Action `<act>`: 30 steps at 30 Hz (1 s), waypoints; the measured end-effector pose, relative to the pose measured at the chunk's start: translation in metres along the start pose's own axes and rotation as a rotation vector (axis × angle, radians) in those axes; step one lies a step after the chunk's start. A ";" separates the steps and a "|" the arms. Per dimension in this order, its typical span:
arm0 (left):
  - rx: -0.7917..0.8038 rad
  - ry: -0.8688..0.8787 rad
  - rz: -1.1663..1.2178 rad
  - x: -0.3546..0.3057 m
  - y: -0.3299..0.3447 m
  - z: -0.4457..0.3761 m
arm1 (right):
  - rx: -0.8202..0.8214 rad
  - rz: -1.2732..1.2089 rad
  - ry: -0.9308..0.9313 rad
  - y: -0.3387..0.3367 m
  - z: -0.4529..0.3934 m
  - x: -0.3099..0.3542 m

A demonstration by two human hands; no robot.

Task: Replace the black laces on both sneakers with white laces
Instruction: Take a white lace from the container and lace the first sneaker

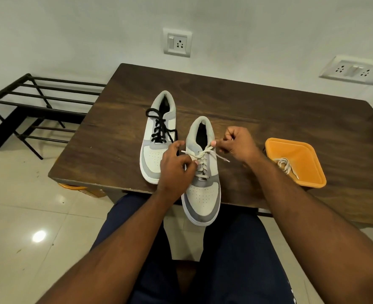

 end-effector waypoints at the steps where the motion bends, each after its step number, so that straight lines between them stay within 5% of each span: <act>1: -0.011 -0.030 0.000 0.002 0.000 0.002 | -0.008 0.022 -0.008 0.000 0.002 -0.002; 8: -0.143 -0.348 0.154 0.031 -0.004 0.005 | -0.169 -0.101 0.004 -0.011 0.014 -0.030; 19: -0.053 -0.226 -0.031 0.024 0.003 0.017 | -0.291 -0.262 0.121 -0.007 0.021 -0.066; 24: 0.034 -0.361 -0.077 0.043 0.006 0.018 | -0.319 -0.253 0.174 -0.002 0.028 -0.065; 30: -0.020 -0.375 0.158 0.035 0.012 0.036 | -0.356 -0.362 0.171 0.010 0.066 -0.063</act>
Point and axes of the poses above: each hand's wrist, its own z-axis away from the middle knuckle, its own y-axis out of the palm, x = y × z, the point moved 9 cm from there along -z, towards the middle knuckle, and after that the axes turned 4 degrees about -y, right-handed, at the moved point
